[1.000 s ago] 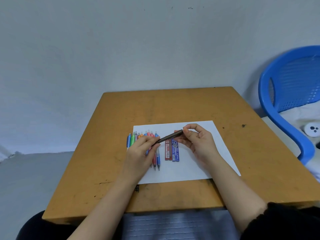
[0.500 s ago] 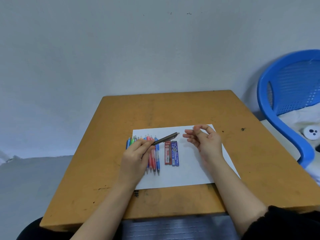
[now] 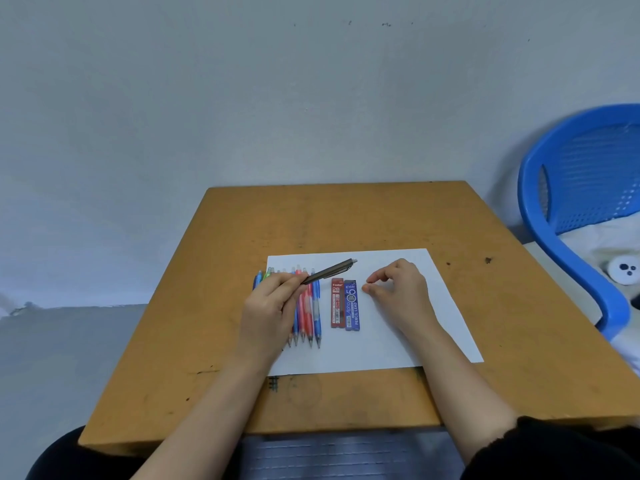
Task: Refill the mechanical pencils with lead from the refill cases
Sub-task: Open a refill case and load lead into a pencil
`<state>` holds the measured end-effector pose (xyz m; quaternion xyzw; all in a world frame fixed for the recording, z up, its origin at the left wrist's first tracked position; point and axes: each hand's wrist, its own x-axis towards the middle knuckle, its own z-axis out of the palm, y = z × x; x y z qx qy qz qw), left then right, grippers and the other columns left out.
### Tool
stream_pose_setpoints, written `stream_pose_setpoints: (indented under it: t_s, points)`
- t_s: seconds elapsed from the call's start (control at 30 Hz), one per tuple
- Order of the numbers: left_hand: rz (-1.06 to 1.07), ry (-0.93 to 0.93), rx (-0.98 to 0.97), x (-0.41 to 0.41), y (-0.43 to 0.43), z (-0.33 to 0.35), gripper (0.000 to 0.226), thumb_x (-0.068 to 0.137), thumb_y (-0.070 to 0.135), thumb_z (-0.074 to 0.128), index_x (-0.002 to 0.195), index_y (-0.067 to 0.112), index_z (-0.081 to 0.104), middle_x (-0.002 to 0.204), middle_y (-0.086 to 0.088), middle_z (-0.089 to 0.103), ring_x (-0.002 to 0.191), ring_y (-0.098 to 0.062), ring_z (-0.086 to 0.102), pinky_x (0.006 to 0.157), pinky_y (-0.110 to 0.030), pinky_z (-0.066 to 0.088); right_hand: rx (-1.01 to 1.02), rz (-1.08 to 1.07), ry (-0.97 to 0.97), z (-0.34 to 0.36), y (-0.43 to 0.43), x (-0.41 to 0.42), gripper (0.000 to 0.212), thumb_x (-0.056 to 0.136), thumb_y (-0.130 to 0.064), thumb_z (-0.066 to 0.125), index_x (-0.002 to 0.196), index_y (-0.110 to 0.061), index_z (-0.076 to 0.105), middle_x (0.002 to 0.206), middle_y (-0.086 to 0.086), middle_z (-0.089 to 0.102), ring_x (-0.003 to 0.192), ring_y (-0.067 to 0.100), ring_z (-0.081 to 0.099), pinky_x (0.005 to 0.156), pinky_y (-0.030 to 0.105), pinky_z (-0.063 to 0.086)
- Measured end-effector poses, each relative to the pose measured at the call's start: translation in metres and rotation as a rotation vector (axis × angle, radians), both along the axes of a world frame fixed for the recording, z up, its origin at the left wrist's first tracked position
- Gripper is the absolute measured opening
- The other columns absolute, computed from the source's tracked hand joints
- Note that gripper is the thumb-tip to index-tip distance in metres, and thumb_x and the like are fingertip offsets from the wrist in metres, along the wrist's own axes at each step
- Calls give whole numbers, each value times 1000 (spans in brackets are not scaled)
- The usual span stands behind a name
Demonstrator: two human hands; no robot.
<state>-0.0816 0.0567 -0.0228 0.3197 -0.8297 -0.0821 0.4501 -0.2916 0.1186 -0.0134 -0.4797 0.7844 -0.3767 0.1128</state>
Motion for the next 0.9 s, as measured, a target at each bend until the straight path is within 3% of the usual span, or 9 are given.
stream_pose_setpoints:
  t_s: [0.37, 0.5, 0.63, 0.9]
  points:
    - [-3, -7, -36, -3, 1, -1, 31, 91, 19, 53, 106, -2, 70, 90, -11, 69, 86, -11, 56, 87, -3, 36, 42, 32, 52, -2, 0, -1, 11, 80, -30, 73, 87, -22, 69, 79, -7, 49, 87, 11, 45, 67, 22, 27]
    - [1, -6, -35, -3, 2, 0, 31, 91, 19, 52, 106, -2, 70, 91, -11, 70, 88, -12, 56, 89, -2, 35, -159, 24, -152, 5, 5, 0, 11, 79, -23, 76, 87, -27, 71, 84, -7, 58, 78, 5, 49, 66, 10, 34]
    - [8, -5, -46, -2, 1, -1, 26, 90, 15, 60, 107, -2, 70, 92, -11, 70, 89, -11, 56, 91, 1, 33, -289, 75, -434, 17, 11, 0, 12, 83, -16, 72, 87, -27, 72, 90, -7, 67, 79, 6, 58, 67, 11, 43]
    - [-26, 4, -75, -2, 1, -1, 27, 90, 15, 56, 105, -1, 71, 91, -10, 70, 87, -10, 57, 89, -1, 36, -288, 146, -506, 22, 13, 6, 13, 84, -11, 70, 83, -24, 72, 88, -2, 68, 74, -6, 58, 65, 8, 44]
